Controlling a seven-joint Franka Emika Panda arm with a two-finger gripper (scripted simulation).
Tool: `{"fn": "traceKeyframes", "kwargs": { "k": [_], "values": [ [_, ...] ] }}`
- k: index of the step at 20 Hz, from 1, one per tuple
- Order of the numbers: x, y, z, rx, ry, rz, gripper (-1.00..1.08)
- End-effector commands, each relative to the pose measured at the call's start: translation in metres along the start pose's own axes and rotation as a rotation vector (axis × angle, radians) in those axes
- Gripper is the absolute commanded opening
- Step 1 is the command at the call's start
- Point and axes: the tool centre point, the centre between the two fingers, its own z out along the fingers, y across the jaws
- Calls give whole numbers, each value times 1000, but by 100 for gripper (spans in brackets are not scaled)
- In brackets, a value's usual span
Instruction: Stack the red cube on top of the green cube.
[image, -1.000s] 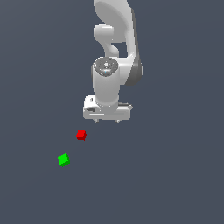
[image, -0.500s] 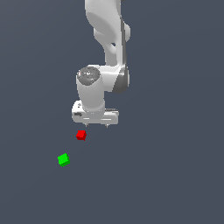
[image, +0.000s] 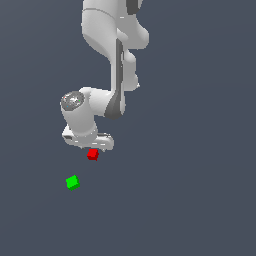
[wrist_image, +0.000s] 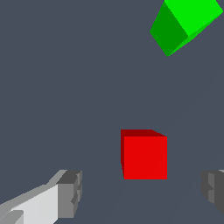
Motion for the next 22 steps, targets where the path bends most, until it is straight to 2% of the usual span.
{"fn": "traceKeyframes", "kwargs": {
  "k": [1,9,17,22],
  "values": [
    [2,9,5,3,3,7,100],
    [2,11,12,3,1,10,100],
    [2,11,48,4,2,11,100],
    [3,11,57,4,2,11,100]
  ]
}}
